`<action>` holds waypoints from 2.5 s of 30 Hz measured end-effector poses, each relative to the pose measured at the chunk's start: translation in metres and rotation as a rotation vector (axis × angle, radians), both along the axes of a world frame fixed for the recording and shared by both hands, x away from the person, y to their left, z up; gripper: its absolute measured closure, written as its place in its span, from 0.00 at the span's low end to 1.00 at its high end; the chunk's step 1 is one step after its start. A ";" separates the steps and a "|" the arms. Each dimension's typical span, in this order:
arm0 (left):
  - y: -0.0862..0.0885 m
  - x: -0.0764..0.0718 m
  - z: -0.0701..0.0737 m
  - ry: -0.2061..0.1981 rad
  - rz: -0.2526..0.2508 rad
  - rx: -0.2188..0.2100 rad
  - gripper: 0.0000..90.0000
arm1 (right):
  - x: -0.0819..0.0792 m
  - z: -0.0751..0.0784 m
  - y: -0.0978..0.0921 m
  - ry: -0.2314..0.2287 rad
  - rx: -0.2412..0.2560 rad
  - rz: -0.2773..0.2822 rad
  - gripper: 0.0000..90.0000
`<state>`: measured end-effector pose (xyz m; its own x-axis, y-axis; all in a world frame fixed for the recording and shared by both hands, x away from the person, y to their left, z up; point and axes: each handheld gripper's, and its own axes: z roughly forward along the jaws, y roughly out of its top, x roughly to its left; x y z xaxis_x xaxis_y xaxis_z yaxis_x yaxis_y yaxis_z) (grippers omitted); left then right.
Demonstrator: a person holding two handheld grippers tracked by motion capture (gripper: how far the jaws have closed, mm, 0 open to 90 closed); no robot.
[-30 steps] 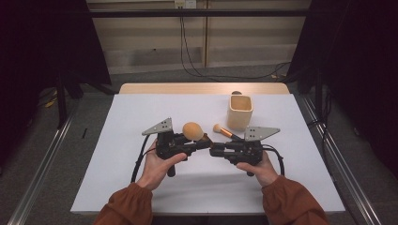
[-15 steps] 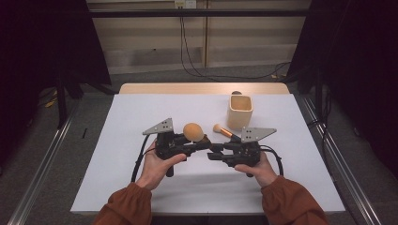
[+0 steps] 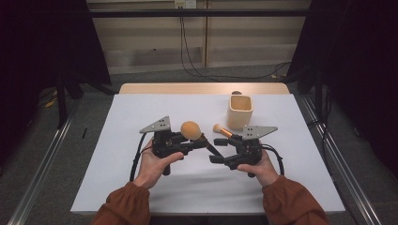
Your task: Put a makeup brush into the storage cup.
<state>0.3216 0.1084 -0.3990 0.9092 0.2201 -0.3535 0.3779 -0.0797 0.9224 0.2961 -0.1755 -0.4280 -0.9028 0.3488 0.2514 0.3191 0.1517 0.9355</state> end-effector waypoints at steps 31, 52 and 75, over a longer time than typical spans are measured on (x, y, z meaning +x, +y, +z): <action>0.014 0.007 0.035 0.021 -0.054 0.228 0.74 | -0.003 -0.003 -0.006 0.071 -0.033 0.055 0.07; 0.000 0.013 0.041 0.028 -0.107 0.376 0.74 | 0.000 -0.007 0.006 0.040 -0.085 0.057 0.06; -0.026 0.013 0.038 0.032 -0.160 0.423 0.74 | -0.002 -0.006 0.022 0.038 -0.047 0.024 0.08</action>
<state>0.3349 0.0819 -0.3609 0.9337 0.2086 -0.2911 0.3578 -0.5073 0.7840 0.2945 -0.1539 -0.4338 -0.9012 0.3394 0.2697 0.3500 0.2028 0.9145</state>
